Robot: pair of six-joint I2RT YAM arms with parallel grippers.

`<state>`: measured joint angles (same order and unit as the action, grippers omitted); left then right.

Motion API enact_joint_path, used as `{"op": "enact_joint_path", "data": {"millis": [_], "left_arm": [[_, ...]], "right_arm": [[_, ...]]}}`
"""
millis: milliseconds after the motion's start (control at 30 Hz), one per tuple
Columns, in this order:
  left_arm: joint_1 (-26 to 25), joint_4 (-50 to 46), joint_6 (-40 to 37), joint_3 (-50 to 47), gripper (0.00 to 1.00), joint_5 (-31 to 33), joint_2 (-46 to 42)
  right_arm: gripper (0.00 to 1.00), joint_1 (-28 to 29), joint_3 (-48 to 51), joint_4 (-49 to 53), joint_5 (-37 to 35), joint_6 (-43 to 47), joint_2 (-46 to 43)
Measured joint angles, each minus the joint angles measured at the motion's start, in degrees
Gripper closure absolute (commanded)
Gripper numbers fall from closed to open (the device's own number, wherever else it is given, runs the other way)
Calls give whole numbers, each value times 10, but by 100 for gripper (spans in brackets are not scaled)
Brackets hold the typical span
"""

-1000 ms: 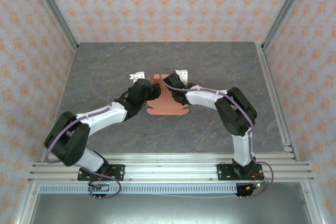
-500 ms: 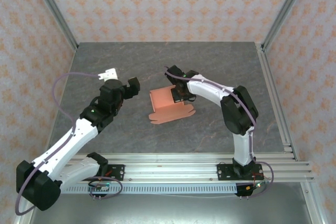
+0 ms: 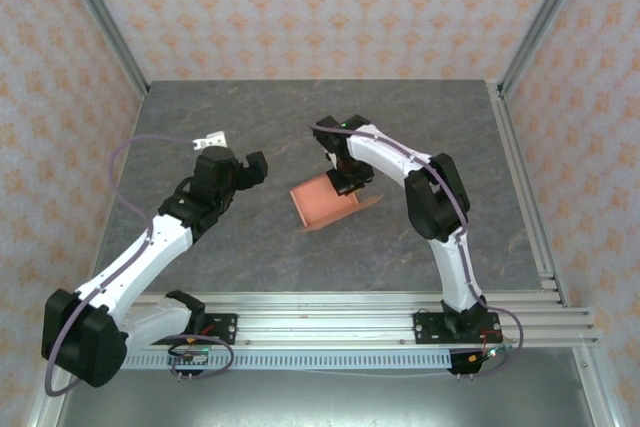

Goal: Fold the paper box

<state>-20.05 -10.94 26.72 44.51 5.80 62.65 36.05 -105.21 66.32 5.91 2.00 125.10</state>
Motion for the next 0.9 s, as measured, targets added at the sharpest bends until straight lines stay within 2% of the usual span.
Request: {"op": "enact_joint_path", "data": {"millis": [33,333,567,667,833,900], "left_arm": [[3,1,0,0,0,-5,9],[25,30,3,2,0,-35,89],[33,48,4,21,0,-58,144],[37,57,7,31,9,-67,164],[54,64,14,51,35,-81,195],[63,65,12,70,41,-86,217]], "right_arm": [[78,-3,-13,6,-2,5,8],[58,-7,-126,61,-19,23,67],[37,-7,-202,100,-31,33,94],[27,-7,-232,114,-34,36,101],[11,-7,-320,131,-43,34,108],[9,-7,-359,131,-51,31,108]]}}
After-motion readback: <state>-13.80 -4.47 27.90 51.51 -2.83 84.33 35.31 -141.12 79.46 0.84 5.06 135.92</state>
